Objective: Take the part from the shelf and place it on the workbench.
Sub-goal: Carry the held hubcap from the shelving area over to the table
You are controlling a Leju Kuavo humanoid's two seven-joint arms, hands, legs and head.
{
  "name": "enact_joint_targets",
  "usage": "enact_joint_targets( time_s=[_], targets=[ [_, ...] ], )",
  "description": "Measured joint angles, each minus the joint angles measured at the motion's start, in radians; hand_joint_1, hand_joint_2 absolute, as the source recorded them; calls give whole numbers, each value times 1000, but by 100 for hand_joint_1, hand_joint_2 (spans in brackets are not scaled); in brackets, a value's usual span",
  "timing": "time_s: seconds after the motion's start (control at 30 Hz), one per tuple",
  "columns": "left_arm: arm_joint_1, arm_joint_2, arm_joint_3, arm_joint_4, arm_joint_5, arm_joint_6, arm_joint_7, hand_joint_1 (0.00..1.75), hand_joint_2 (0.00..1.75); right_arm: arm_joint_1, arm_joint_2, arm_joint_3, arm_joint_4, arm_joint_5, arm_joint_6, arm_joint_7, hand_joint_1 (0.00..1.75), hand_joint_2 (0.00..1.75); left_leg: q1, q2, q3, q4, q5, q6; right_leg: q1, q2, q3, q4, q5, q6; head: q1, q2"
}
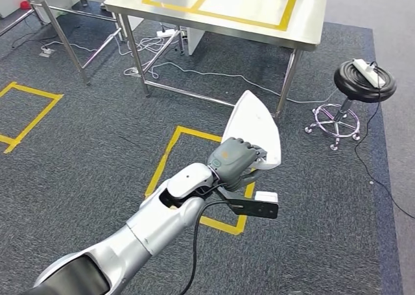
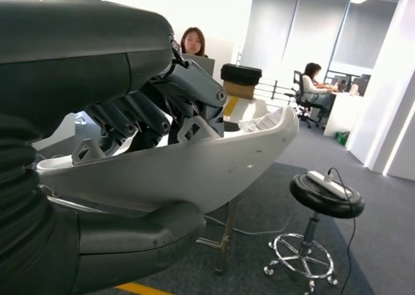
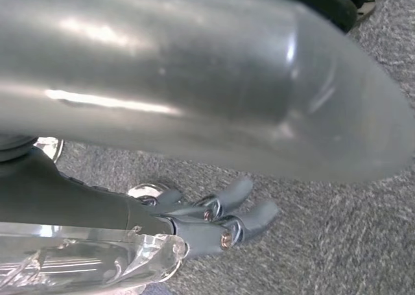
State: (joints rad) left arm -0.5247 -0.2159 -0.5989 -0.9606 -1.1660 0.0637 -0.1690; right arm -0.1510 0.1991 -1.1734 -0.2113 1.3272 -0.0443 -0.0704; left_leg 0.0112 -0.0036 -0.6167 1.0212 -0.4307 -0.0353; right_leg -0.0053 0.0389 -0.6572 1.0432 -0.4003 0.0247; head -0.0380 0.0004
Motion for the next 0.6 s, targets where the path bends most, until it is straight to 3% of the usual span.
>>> enact_joint_targets(
  time_s=[0.07,0.1,0.4,0.6],
  targets=[
    [0,-2,0,0,1,0,0,175,175,2,0,0,0,0,0,0,0,0,-2,-1,0,-1,1,4,0,-2,3,-4,3,-13,0,0],
    [1,-3,0,0,1,0,0,175,175,2,0,0,0,0,0,0,0,0,-2,-1,0,-1,2,6,0,-3,5,-7,5,-12,0,0],
    [1,-7,0,0,0,0,4,175,175,1,0,0,0,0,0,0,0,0,-4,-1,0,-1,2,13,-2,-3,12,-22,13,27,0,0],
    [1,-8,-1,0,-8,0,13,175,175,1,0,0,0,2,0,0,0,0,-3,-1,1,-4,5,14,-1,-3,10,-21,13,27,-1,0]
  ],
)
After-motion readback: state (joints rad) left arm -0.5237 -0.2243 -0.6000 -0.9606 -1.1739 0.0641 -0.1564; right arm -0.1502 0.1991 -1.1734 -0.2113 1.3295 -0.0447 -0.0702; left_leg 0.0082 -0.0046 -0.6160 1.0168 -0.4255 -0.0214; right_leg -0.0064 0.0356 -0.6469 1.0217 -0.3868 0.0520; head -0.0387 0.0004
